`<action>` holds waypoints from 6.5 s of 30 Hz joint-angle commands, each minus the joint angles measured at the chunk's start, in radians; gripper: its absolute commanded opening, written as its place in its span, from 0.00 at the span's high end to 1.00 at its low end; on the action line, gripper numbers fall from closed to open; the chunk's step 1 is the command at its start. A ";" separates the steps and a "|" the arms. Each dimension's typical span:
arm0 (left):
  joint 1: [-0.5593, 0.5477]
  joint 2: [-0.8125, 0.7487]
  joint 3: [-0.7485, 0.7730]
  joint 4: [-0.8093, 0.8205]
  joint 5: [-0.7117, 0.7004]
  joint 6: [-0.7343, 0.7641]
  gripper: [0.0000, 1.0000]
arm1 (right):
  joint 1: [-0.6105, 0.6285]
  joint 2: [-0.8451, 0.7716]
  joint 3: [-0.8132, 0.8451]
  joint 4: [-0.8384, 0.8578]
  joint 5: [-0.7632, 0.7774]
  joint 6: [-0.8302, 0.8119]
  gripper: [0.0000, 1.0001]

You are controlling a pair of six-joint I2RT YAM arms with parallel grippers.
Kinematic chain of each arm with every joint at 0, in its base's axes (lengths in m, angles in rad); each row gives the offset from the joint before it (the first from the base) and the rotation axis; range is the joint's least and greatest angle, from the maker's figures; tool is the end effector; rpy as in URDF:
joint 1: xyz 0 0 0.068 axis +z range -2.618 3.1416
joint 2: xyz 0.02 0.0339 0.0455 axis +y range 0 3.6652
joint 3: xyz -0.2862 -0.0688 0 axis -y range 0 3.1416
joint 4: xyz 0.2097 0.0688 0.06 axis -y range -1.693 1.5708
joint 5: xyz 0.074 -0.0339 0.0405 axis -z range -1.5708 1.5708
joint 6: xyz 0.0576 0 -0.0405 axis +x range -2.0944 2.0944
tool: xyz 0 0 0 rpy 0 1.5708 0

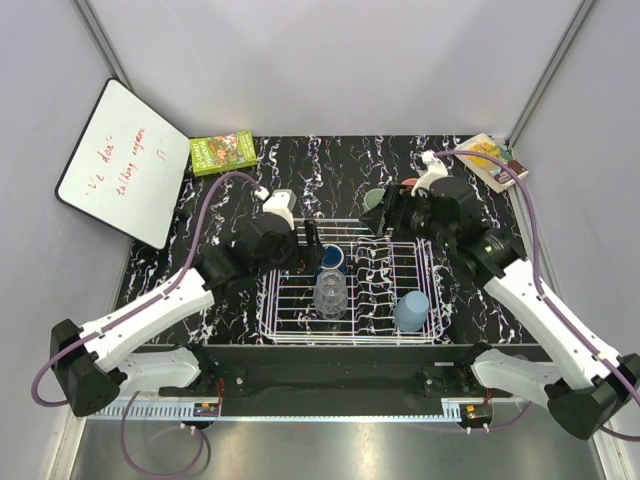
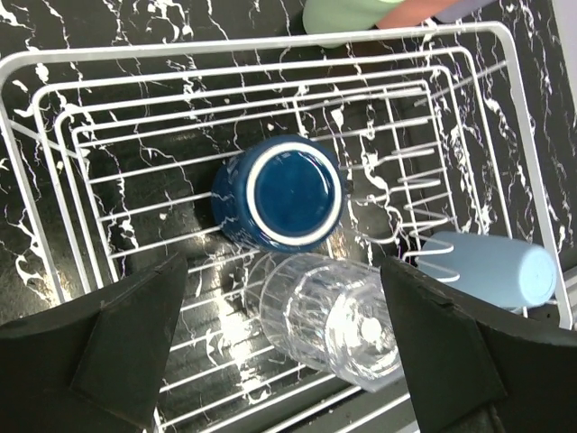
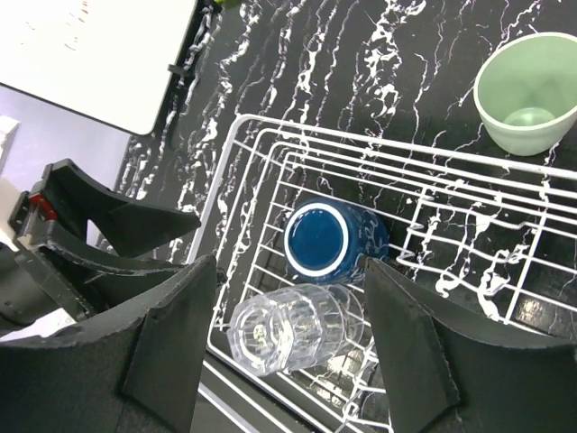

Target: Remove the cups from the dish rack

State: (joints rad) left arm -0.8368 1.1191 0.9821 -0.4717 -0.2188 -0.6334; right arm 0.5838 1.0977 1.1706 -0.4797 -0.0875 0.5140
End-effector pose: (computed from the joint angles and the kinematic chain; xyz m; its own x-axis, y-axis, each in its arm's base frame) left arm 0.1552 -0.1534 0.3273 -0.6671 -0.1231 -0.7347 0.2614 0.8849 -0.3855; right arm 0.1766 0.1227 0.3914 -0.5904 0.1970 -0.7827 -0.3741 0.7925 0.4816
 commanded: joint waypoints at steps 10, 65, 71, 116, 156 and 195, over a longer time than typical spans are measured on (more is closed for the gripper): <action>-0.245 0.116 0.107 -0.097 -0.203 -0.075 0.07 | 0.008 -0.179 -0.163 0.050 0.017 0.054 0.26; -0.271 -0.191 0.166 -0.003 -0.309 0.101 1.00 | 0.010 -0.196 -0.210 0.154 -0.060 0.103 0.25; -0.007 -0.449 -0.137 0.337 0.046 -0.029 1.00 | 0.008 -0.232 -0.247 0.285 -0.119 0.147 0.26; 0.317 0.010 -0.434 1.479 0.906 -0.615 1.00 | 0.040 0.016 -0.287 0.969 -0.471 0.486 0.36; 0.363 -0.203 -0.180 0.173 0.381 -0.097 0.01 | 0.053 0.566 0.708 -0.223 0.296 -0.074 1.00; 0.363 -0.252 -0.326 0.143 0.374 -0.111 0.01 | 0.036 1.416 1.313 -0.631 0.376 -0.080 1.00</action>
State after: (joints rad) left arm -0.4759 0.8604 0.6628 -0.3645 0.1490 -0.7563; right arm 0.6262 2.5198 2.4733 -1.1305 0.2382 0.4454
